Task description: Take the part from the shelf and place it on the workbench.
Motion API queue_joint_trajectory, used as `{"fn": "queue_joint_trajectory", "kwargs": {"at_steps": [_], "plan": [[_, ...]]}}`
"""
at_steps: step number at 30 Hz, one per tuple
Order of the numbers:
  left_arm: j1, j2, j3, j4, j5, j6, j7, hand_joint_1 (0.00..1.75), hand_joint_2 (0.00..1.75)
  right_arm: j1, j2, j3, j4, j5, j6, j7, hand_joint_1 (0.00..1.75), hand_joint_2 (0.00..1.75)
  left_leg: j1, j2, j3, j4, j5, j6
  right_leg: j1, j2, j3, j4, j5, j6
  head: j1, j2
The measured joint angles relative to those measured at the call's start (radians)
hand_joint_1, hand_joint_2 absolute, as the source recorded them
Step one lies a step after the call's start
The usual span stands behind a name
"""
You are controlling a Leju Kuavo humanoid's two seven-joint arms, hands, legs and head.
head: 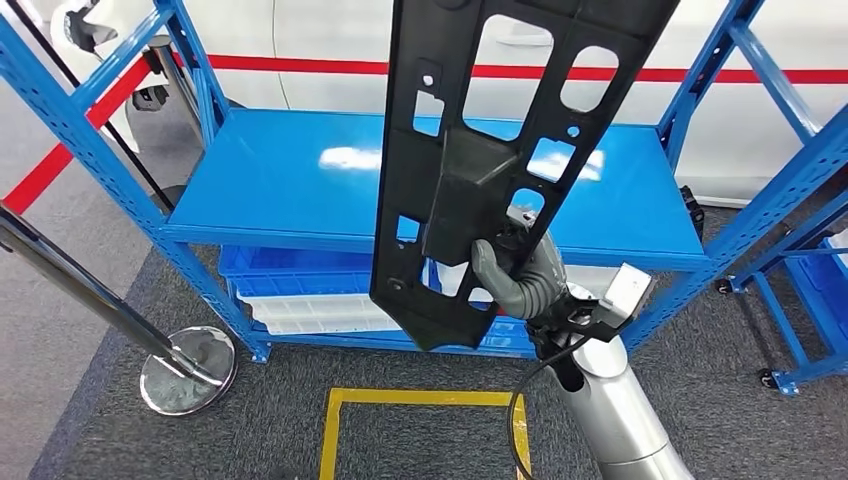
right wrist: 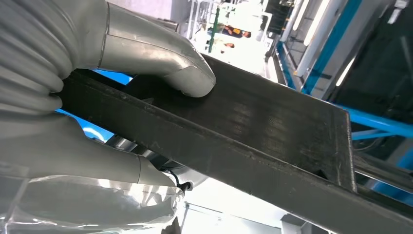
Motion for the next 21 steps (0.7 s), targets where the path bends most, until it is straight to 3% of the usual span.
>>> {"fn": "queue_joint_trajectory", "kwargs": {"at_steps": [3,4,5,6,8,10,11,13,14,15,16,18,19,20,21], "plan": [[0.004,0.0,0.0,0.0,-0.001,0.001,0.005,0.0,1.75,-0.005,0.004,0.0,0.004,-0.007,0.001,0.001,1.68,1.75,0.004,0.001,-0.049,0.177,-0.146,-0.01,0.001,-0.003,-0.043,-0.001,0.036,-0.011,0.0,0.0],[0.005,0.0,0.0,0.0,-0.002,0.001,0.006,0.0,1.75,-0.005,0.004,-0.001,0.005,-0.008,0.002,0.001,1.68,1.75,0.005,0.001,-0.055,0.231,-0.164,-0.012,0.002,-0.004,-0.059,0.0,0.048,-0.011,0.0,0.0],[0.006,0.0,0.0,0.0,-0.002,0.001,0.006,0.0,1.75,-0.005,0.004,-0.001,0.006,-0.009,0.004,0.002,1.68,1.75,0.005,0.001,-0.047,0.259,-0.155,-0.013,0.002,-0.005,-0.076,0.001,0.06,-0.01,0.0,0.0],[0.006,0.0,0.0,0.0,-0.002,0.001,0.006,0.0,1.75,-0.005,0.004,-0.001,0.006,-0.009,0.006,0.002,1.68,1.75,0.005,0.001,-0.024,0.254,-0.13,-0.013,0.002,-0.006,-0.093,0.002,0.073,-0.008,0.0,0.0],[0.006,0.001,0.001,0.0,-0.003,0.002,0.006,0.0,1.75,-0.005,0.005,-0.001,0.006,-0.01,0.01,0.003,1.68,1.75,0.005,0.001,0.074,0.145,-0.09,-0.008,0.002,-0.006,-0.123,0.007,0.096,-0.002,0.0,0.0],[0.004,0.002,0.001,0.0,-0.003,0.003,0.006,0.0,1.75,-0.006,0.005,-0.001,0.006,-0.011,0.012,0.004,1.68,1.75,0.001,0.0,0.176,0.0,-0.107,0.0,0.004,-0.007,-0.139,0.011,0.115,0.007,0.0,0.0],[0.004,0.002,0.001,0.0,-0.003,0.004,0.006,0.0,1.75,-0.008,0.005,-0.002,0.006,-0.012,0.012,0.004,1.68,1.75,-0.002,0.0,0.201,-0.041,-0.12,0.004,0.003,-0.008,-0.142,0.011,0.124,0.012,0.0,0.0],[0.006,0.002,0.001,0.0,-0.004,0.005,0.006,0.0,1.75,-0.01,0.004,-0.002,0.006,-0.014,0.01,0.004,1.68,1.75,-0.003,0.001,0.197,-0.056,-0.111,0.017,0.001,-0.008,-0.144,0.006,0.141,0.025,0.0,0.0],[0.007,0.002,0.001,0.0,-0.004,0.005,0.006,0.0,1.75,-0.01,0.004,-0.002,0.007,-0.015,0.008,0.004,1.68,1.75,-0.002,0.003,0.191,-0.059,-0.099,0.024,-0.001,-0.006,-0.15,0.01,0.133,0.03,0.0,0.0],[0.007,0.002,0.001,0.0,-0.004,0.005,0.006,0.0,1.75,-0.01,0.004,-0.003,0.007,-0.014,0.005,0.005,1.68,1.75,-0.001,0.005,0.181,-0.061,-0.086,0.032,-0.002,-0.004,-0.16,0.029,0.106,0.035,0.0,0.0],[0.007,0.002,0.001,0.0,-0.004,0.005,0.006,0.0,1.75,-0.009,0.004,-0.003,0.007,-0.014,0.002,0.005,1.68,1.75,0.0,0.007,0.168,-0.063,-0.071,0.038,-0.004,-0.002,-0.176,0.067,0.06,0.039,0.0,0.0],[0.007,0.003,0.001,0.0,-0.004,0.004,0.006,0.0,1.75,-0.006,0.004,-0.004,0.008,-0.013,-0.003,0.005,1.68,1.75,-0.002,0.009,0.135,-0.062,-0.044,0.044,-0.008,0.0,-0.21,0.196,-0.043,0.046,0.0,0.0],[0.008,0.003,0.001,0.0,-0.004,0.004,0.006,0.0,1.75,-0.004,0.004,-0.004,0.008,-0.013,-0.005,0.005,1.68,1.75,-0.003,0.009,0.117,-0.06,-0.031,0.043,-0.009,0.0,-0.219,0.26,-0.067,0.049,0.0,0.0],[0.009,0.003,0.001,0.0,-0.004,0.004,0.006,0.0,1.75,-0.001,0.004,-0.004,0.008,-0.013,-0.005,0.005,1.68,1.75,-0.004,0.009,0.099,-0.059,-0.018,0.042,-0.011,0.001,-0.216,0.301,-0.066,0.051,0.0,0.0],[0.009,0.004,0.001,0.0,-0.004,0.004,0.006,0.0,1.75,0.002,0.004,-0.004,0.008,-0.012,-0.006,0.005,1.68,1.75,-0.004,0.009,0.081,-0.056,-0.006,0.04,-0.012,0.001,-0.198,0.309,-0.045,0.052,0.0,0.0]]}}
